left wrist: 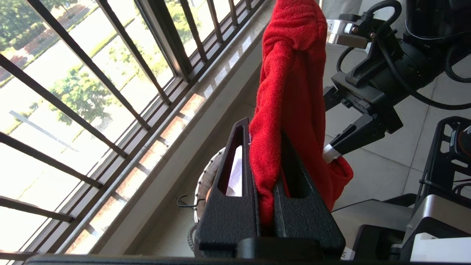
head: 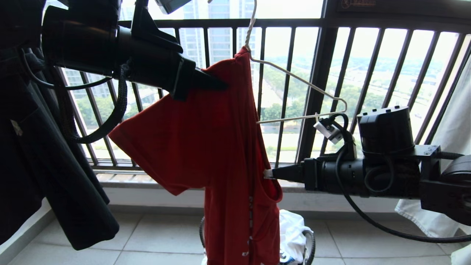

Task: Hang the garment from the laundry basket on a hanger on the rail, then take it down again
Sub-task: Hang the clothes on the clothes rack

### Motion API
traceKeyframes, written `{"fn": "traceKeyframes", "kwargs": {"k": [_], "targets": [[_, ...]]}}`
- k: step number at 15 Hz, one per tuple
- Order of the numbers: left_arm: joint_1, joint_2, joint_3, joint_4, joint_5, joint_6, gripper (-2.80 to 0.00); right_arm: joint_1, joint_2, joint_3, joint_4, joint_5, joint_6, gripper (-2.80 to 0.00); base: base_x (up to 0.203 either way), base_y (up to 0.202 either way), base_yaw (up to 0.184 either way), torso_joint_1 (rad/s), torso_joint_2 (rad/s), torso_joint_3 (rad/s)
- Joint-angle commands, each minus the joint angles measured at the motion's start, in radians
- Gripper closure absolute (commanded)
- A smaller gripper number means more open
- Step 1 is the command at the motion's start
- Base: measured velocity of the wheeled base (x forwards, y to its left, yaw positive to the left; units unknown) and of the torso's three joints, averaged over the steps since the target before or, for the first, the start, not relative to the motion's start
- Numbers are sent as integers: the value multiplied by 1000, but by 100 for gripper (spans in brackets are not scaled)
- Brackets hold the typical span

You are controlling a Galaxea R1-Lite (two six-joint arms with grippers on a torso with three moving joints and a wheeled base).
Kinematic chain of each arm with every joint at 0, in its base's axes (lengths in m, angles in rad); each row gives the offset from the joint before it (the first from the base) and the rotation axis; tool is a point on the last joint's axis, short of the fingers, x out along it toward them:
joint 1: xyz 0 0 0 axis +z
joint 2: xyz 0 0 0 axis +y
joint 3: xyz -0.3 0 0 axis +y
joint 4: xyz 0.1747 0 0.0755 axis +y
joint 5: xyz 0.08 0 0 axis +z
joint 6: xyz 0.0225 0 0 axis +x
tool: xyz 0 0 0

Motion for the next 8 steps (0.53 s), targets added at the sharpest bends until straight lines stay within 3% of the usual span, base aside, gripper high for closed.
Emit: {"fn": "traceKeyframes", "kwargs": {"k": [1, 3, 4, 8], "targets": [[0, -3, 0, 3, -2, 2, 0, 1, 31, -21, -2, -2, 1, -280, 0, 0, 0, 0, 0, 0], [0, -3, 0, 3, -3, 2, 0, 5, 35, -21, -2, -1, -2, -280, 0, 0, 0, 0, 0, 0], [0, -3, 0, 3, -1, 2, 0, 9, 38, -21, -2, -1, -6, 0, 0, 0, 0, 0, 0, 0], [0, -8, 0, 2, -3, -2, 0, 26, 40, -29, -2, 1, -8, 0, 0, 0, 0, 0, 0, 0]]}}
